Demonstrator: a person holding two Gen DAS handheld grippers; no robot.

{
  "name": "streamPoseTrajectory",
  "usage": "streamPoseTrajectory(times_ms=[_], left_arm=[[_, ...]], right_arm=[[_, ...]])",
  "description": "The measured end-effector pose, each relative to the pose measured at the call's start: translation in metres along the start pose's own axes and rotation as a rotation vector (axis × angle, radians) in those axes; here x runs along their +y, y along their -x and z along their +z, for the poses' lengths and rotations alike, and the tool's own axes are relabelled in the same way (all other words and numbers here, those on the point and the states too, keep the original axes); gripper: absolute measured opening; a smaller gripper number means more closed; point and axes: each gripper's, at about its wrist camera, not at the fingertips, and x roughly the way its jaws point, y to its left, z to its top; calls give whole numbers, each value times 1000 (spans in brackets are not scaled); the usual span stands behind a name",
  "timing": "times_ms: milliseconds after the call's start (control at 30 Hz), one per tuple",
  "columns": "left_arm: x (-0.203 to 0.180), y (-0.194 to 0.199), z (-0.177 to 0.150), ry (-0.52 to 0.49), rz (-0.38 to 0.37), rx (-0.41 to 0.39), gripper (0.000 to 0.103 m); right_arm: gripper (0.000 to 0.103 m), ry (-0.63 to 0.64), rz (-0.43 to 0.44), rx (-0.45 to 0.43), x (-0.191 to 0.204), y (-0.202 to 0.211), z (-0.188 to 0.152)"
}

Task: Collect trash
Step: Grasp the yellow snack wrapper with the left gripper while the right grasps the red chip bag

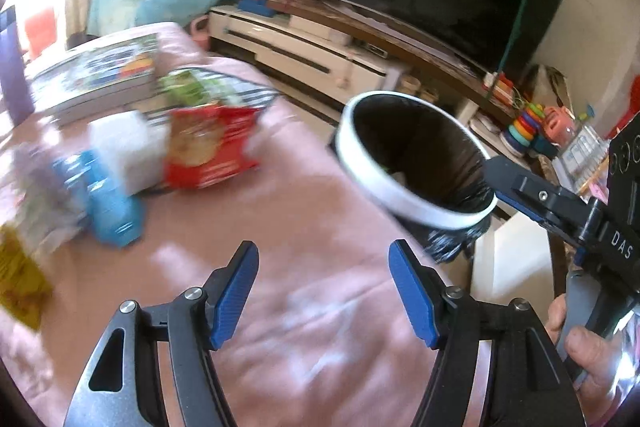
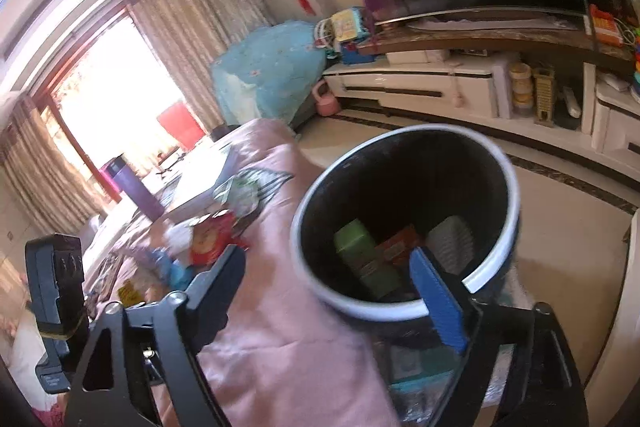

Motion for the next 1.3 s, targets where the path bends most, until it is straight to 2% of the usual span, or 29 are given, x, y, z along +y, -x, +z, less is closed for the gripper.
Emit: streamPoseTrajectory(times_ms=[467,800,1033,1300], left_arm=[[65,82,-60,147,114,-33,67],[102,122,-82,248,203,-85,68],[125,120,-72,290,255,-101,75],[144,92,-51,324,283,-95,76]], right_arm=[[89,149,80,153,85,-47,-51],[92,228,83,190,114,-69,-52],[92,234,99,196,121,-87,-39],[92,207,114,196,116,-118,-15]])
